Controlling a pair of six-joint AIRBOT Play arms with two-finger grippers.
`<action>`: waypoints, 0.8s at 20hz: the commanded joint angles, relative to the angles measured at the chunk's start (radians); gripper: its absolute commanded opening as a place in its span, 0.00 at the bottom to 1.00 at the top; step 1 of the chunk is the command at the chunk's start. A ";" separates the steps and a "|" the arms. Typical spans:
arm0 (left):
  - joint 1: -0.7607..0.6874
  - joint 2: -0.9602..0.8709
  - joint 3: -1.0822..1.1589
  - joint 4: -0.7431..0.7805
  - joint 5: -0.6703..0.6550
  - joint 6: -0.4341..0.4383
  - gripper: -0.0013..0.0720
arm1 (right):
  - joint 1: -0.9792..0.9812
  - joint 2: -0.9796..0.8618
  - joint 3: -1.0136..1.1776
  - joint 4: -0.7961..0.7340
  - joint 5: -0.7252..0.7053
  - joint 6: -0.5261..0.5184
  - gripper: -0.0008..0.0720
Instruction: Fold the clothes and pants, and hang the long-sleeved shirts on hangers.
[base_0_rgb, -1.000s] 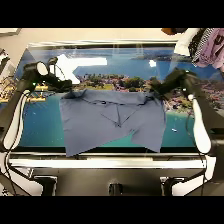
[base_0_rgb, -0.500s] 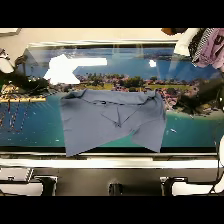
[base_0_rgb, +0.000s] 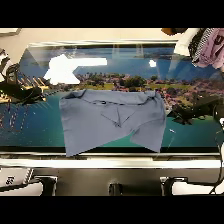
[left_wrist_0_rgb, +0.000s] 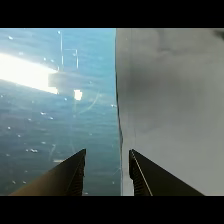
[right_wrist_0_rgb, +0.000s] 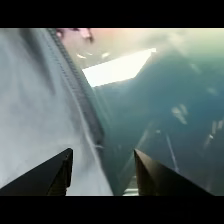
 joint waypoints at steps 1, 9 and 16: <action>-0.003 0.003 -0.018 0.000 -0.001 -0.017 0.45 | -0.002 -0.021 -0.014 0.089 0.027 -0.031 0.63; -0.035 -0.033 -0.018 0.000 -0.002 -0.037 0.45 | -0.001 -0.091 -0.014 0.125 -0.025 -0.030 0.50; -0.059 -0.048 -0.023 0.001 -0.074 -0.028 0.44 | -0.002 -0.097 -0.014 0.124 -0.030 -0.044 0.05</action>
